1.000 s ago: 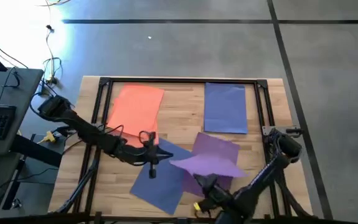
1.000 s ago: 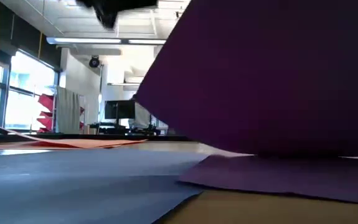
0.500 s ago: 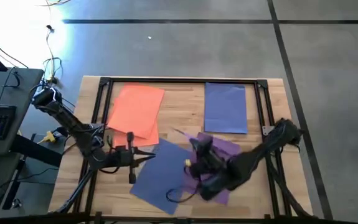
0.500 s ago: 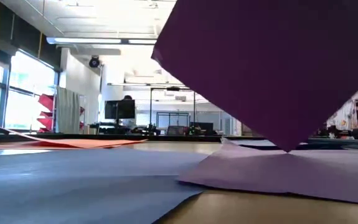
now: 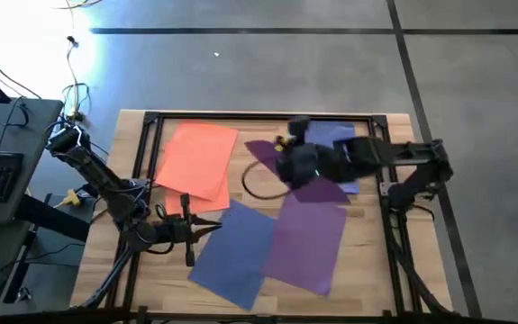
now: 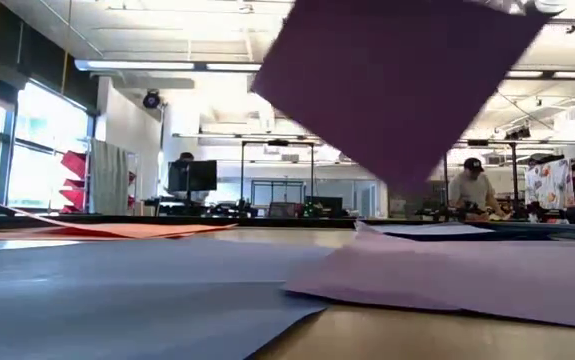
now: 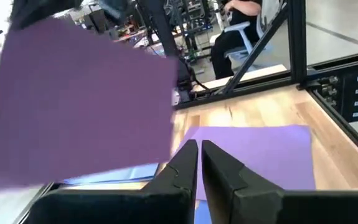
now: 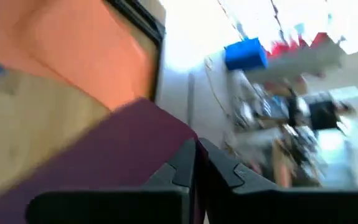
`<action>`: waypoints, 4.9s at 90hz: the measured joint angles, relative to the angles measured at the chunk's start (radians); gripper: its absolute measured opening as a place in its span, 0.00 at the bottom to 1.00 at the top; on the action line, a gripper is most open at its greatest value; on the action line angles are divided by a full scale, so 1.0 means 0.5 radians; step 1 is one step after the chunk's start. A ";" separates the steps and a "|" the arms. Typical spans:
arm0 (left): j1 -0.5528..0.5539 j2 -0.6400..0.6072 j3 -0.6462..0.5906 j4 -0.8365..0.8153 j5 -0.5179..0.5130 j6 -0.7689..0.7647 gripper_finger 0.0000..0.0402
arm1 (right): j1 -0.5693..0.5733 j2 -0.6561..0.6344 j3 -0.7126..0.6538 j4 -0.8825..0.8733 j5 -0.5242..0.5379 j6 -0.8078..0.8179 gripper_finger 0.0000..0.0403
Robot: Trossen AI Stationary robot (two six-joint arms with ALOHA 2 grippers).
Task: Organize paper
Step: Stack the purple paper on top of the purple paper
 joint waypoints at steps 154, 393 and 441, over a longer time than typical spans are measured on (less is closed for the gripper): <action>-0.152 -0.077 -0.001 -0.081 -0.244 0.013 0.00 | 1.601 0.137 -1.332 0.085 -0.335 3.401 0.00; -0.183 -0.076 -0.002 0.192 -0.251 0.128 0.00 | 1.289 0.327 -0.360 -0.026 0.704 1.482 0.00; -0.196 -0.076 -0.002 0.194 -0.262 0.190 0.00 | 0.499 -0.117 -0.292 -0.433 0.864 0.485 0.00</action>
